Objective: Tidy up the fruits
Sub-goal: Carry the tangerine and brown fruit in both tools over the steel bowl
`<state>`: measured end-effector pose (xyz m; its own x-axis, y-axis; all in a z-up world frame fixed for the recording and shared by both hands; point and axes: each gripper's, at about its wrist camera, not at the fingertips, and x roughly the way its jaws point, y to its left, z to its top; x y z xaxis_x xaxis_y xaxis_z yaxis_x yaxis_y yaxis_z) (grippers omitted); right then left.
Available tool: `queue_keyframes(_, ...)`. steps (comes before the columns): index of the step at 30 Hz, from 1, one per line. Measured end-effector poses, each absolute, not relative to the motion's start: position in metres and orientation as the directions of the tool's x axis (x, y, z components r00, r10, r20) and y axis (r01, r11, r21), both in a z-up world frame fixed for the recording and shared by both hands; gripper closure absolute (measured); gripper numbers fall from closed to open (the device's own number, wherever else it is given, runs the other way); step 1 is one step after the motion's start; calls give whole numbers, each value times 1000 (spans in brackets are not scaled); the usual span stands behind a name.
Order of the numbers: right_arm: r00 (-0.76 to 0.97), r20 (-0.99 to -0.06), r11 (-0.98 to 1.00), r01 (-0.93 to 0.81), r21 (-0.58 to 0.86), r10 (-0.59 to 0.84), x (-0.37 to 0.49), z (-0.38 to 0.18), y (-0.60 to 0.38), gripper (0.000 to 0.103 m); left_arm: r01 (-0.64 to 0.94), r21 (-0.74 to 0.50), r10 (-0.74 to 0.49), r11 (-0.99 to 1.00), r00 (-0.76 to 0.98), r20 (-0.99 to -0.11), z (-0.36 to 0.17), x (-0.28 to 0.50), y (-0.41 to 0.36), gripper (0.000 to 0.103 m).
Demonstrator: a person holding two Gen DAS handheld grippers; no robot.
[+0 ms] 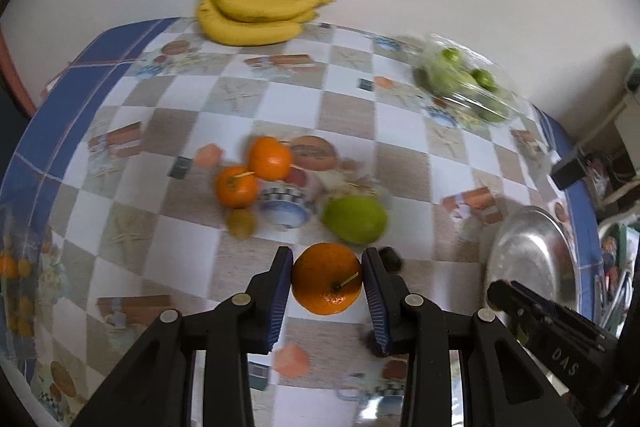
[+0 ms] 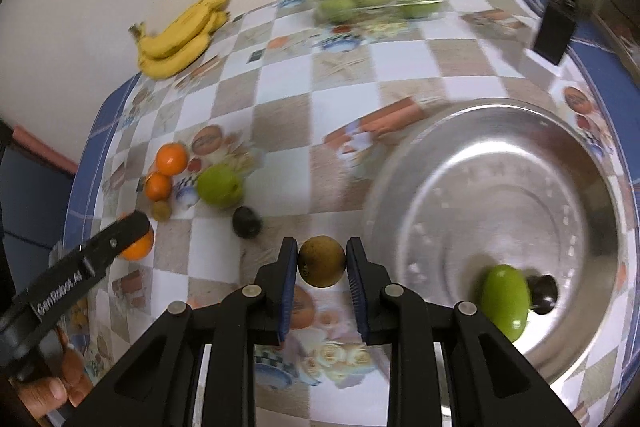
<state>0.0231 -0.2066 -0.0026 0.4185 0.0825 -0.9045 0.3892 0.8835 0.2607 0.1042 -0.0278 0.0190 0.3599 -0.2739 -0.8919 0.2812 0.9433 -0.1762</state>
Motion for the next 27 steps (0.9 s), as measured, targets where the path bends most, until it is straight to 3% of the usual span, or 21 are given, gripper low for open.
queue_keyframes(27,428,-902,697,661,277,-48,-46,-4,-332,77,636,-156,-390,756,247,-887,15,18,-183,65)
